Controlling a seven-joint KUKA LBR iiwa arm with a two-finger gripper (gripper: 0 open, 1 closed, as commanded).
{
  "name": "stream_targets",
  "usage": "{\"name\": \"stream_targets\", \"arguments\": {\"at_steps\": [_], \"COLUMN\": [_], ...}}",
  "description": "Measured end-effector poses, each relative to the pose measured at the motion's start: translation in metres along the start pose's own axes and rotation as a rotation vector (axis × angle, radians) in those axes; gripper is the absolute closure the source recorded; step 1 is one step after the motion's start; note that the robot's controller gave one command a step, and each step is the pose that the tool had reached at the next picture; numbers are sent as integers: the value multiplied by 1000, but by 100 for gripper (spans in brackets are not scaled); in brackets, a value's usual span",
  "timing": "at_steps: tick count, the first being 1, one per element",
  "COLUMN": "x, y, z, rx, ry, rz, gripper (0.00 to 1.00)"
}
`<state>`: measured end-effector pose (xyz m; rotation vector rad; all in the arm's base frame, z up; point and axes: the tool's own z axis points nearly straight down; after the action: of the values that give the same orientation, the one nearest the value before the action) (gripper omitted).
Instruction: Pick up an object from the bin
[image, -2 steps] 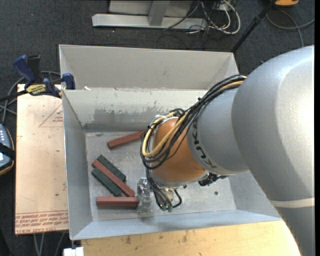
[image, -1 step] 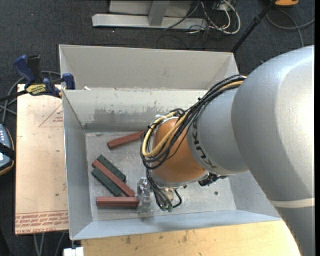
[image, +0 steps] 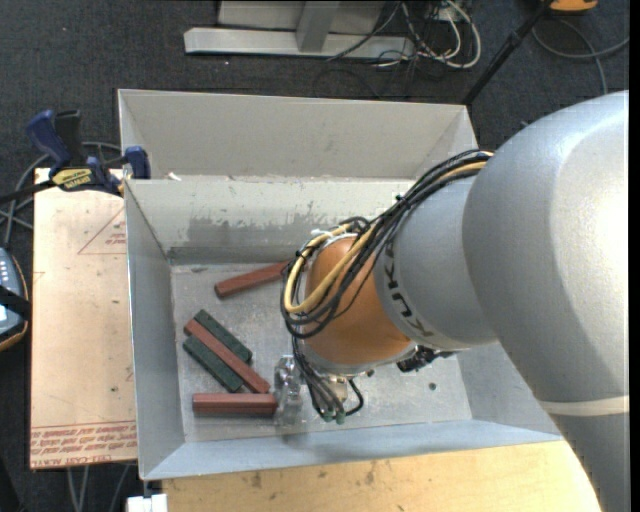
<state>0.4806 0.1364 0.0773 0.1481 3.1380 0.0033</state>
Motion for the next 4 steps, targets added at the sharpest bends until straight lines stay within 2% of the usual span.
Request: {"name": "stream_targets", "arguments": {"at_steps": [4], "x": [0], "y": [0], "z": [0], "rx": [0], "ry": [0], "rz": [0], "gripper": [100]}}
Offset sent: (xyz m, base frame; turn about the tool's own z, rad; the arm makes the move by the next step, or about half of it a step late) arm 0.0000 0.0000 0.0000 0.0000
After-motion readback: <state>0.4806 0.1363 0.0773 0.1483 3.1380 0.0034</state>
